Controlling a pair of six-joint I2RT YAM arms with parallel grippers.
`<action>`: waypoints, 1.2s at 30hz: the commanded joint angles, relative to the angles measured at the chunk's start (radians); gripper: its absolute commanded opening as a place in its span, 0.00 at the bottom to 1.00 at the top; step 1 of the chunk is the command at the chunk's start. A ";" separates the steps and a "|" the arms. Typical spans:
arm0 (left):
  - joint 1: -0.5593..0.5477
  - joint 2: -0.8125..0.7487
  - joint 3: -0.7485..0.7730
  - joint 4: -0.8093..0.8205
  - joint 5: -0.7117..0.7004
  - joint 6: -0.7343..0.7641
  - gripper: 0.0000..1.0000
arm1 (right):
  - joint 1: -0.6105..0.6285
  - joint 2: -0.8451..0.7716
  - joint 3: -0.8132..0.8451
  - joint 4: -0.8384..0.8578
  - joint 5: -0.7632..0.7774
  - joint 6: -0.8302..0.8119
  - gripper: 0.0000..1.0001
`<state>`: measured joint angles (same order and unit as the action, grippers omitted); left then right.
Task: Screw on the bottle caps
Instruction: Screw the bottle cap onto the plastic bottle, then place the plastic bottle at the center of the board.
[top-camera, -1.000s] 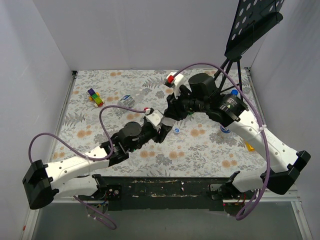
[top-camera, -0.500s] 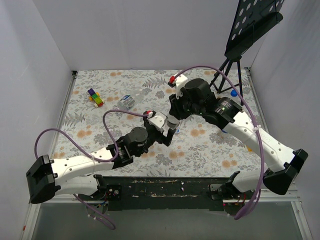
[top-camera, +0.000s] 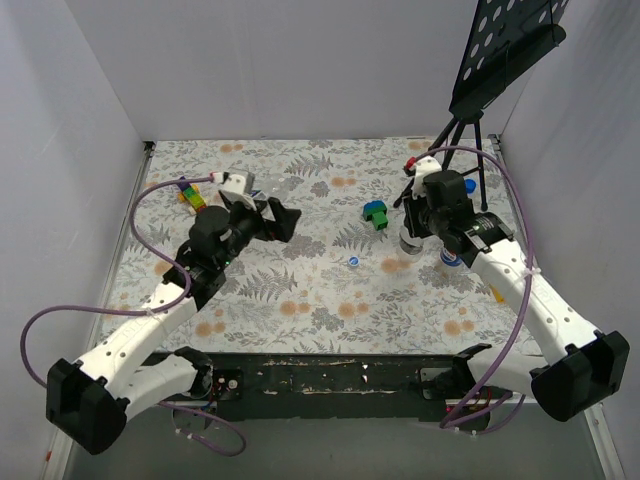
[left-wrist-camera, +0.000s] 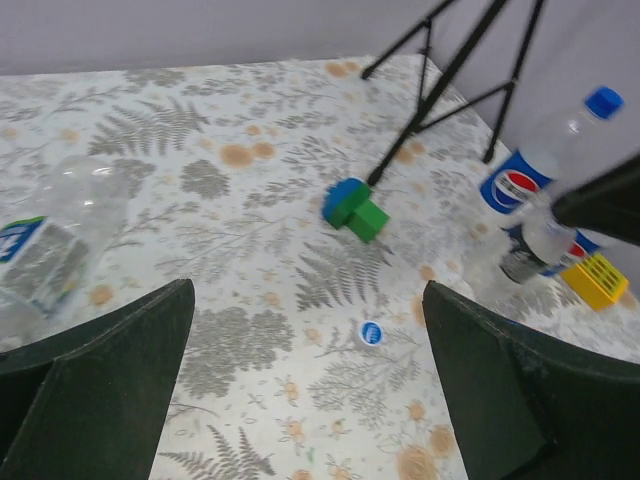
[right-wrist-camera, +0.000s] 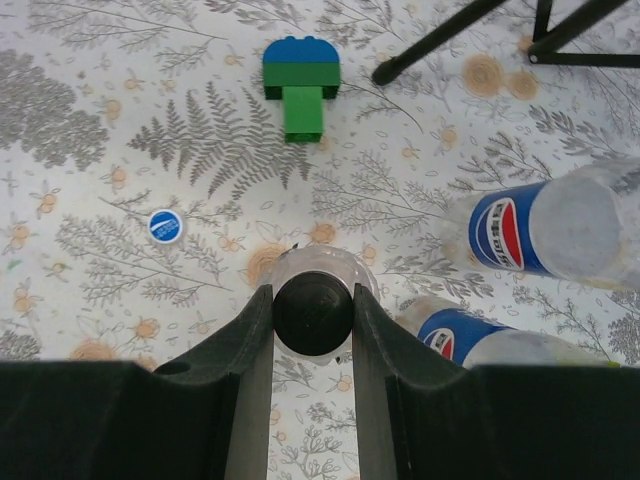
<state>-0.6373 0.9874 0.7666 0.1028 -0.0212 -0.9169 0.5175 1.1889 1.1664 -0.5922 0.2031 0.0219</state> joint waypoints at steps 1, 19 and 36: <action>0.232 -0.058 -0.019 -0.048 0.188 -0.114 0.98 | -0.072 -0.055 -0.094 0.187 0.032 -0.002 0.01; 0.274 -0.318 -0.242 0.098 -0.181 -0.165 0.98 | -0.224 -0.071 -0.301 0.416 -0.059 0.059 0.01; 0.274 -0.444 -0.256 0.005 -0.034 0.033 0.98 | -0.231 -0.008 -0.306 0.388 -0.114 0.044 0.16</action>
<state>-0.3637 0.5213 0.5129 0.1394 -0.0757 -0.9119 0.2901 1.1687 0.8665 -0.2344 0.1043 0.0723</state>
